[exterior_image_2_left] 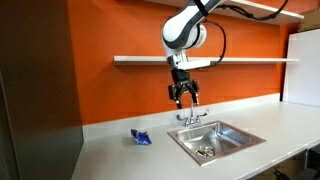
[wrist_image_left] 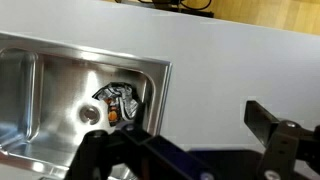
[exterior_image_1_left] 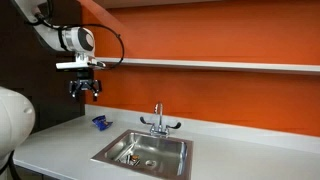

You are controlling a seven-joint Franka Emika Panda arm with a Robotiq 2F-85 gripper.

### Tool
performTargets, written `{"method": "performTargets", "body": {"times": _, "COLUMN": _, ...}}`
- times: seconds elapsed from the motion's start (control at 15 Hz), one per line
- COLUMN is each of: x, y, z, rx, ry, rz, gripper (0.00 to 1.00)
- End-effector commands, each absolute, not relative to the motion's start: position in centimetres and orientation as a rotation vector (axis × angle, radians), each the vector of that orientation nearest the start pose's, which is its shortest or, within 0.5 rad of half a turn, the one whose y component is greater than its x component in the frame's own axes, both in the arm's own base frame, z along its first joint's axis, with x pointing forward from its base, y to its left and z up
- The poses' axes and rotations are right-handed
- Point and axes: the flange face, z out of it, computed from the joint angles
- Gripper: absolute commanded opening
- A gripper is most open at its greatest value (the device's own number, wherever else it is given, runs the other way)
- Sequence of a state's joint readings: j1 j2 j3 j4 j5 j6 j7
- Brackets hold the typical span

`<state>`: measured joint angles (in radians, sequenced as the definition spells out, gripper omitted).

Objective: Remove the snack packet from the sink

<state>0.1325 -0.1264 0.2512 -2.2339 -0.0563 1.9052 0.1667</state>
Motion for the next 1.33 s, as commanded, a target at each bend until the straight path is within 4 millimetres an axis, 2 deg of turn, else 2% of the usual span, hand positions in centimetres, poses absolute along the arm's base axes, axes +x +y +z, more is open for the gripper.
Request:
{"method": "performTargets", "body": {"times": 0.0, "x": 44.6, "y": 17.7, "z": 40.7, "rx": -3.241, "ry": -0.384, "rz": 0.290, "gripper": 1.00}}
{"method": "performTargets", "body": {"times": 0.27, "x": 44.6, "y": 17.7, "z": 40.7, "rx": -3.241, "ry": -0.384, "rz": 0.290, "gripper": 1.00}}
{"method": "performTargets", "body": {"times": 0.4, "x": 45.2, "y": 16.9, "z": 40.4, "rx": -3.242, "ry": -0.347, "rz": 0.274, "gripper": 1.00}}
{"method": "performTargets", "body": {"times": 0.73, "x": 46.4, "y": 13.4, "z": 39.9, "rx": -3.242, "ry": -0.202, "rz": 0.249, "gripper": 1.00}}
{"method": "performTargets", "body": {"times": 1.27, "x": 47.3, "y": 6.6, "z": 38.7, "rx": -3.235, "ry": 0.061, "rz": 0.241, "gripper": 1.00}}
